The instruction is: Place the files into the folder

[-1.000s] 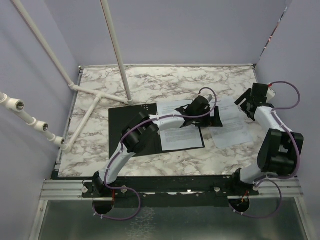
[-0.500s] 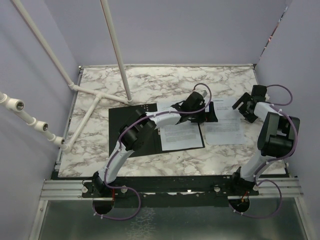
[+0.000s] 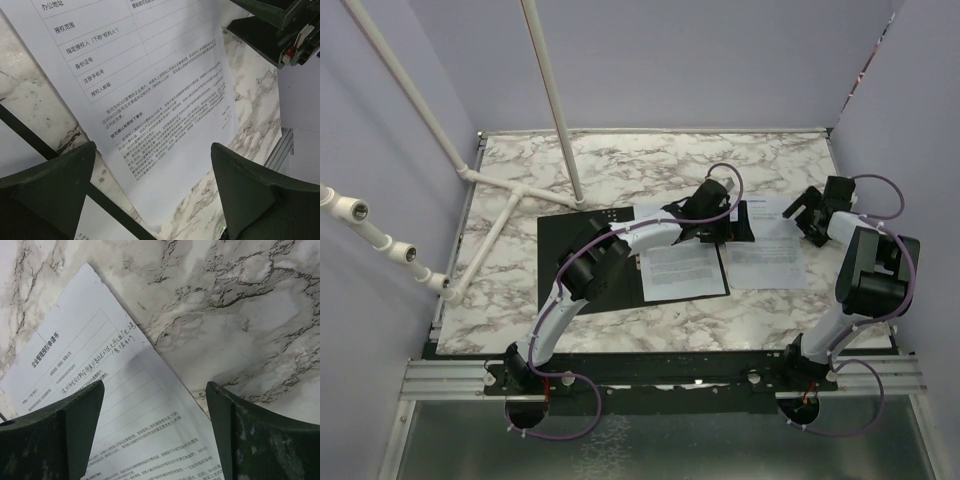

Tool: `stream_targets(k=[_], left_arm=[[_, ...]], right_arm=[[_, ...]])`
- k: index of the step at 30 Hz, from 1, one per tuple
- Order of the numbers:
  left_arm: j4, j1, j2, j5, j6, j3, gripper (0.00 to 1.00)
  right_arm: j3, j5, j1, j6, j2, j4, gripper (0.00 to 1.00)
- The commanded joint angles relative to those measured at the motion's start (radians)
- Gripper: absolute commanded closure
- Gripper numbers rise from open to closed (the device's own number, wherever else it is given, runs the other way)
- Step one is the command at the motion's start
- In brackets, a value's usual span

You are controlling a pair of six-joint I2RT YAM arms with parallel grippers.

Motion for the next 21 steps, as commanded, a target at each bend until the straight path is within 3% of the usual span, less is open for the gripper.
stream_targets(k=[1,21], left_arm=[[-0.049,0.002,0.005,-0.005,0.027,0.046,0.01],[-0.127,-0.001,0.088,-0.071,0.022,0.137,0.04]], right_arm=[[-0.056,-0.075,-0.004,0.03,0.019,-0.019,0.13],[-0.083,-0.099,-0.004,0.046,0.023,0.009,0.13]])
